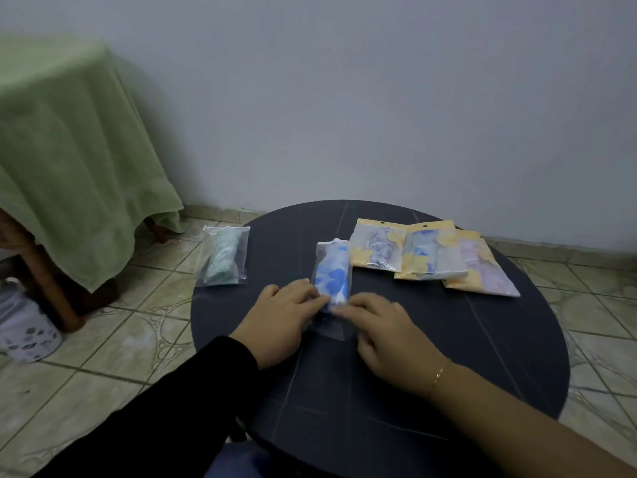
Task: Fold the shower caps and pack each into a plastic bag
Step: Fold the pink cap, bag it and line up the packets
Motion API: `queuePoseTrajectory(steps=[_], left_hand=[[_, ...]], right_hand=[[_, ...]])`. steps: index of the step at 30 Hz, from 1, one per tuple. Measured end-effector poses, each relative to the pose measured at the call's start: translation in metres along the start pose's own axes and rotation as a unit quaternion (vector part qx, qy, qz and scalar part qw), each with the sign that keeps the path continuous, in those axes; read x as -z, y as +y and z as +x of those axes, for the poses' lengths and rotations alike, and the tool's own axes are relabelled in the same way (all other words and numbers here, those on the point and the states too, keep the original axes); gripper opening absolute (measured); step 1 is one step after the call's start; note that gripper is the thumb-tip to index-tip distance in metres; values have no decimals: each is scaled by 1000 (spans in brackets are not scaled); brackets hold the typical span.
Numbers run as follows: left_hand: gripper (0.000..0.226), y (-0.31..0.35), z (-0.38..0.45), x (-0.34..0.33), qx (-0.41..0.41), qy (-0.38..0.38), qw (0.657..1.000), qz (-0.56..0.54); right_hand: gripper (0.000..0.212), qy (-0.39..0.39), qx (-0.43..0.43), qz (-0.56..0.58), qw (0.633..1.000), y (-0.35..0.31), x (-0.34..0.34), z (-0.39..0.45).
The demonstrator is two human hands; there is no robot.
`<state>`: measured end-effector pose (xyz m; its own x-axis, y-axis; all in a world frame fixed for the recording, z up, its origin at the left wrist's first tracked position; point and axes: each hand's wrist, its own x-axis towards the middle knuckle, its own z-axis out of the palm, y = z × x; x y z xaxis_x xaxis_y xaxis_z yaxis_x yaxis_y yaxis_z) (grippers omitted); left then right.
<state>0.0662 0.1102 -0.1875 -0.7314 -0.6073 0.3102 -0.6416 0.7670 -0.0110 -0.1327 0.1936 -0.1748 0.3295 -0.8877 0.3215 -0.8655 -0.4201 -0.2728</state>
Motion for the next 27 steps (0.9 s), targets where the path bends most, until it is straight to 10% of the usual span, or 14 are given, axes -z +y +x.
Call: queuePoseTrajectory(steps=[16,27], left_hand=[[67,1,-3,-1,126,-107,957,-239],[42,1,4,-12,218,25,916,-336]], right_hand=[[40,-11,-78,-17,997,25,-13,10],[18,55,-197,145,968,15,-18,26]])
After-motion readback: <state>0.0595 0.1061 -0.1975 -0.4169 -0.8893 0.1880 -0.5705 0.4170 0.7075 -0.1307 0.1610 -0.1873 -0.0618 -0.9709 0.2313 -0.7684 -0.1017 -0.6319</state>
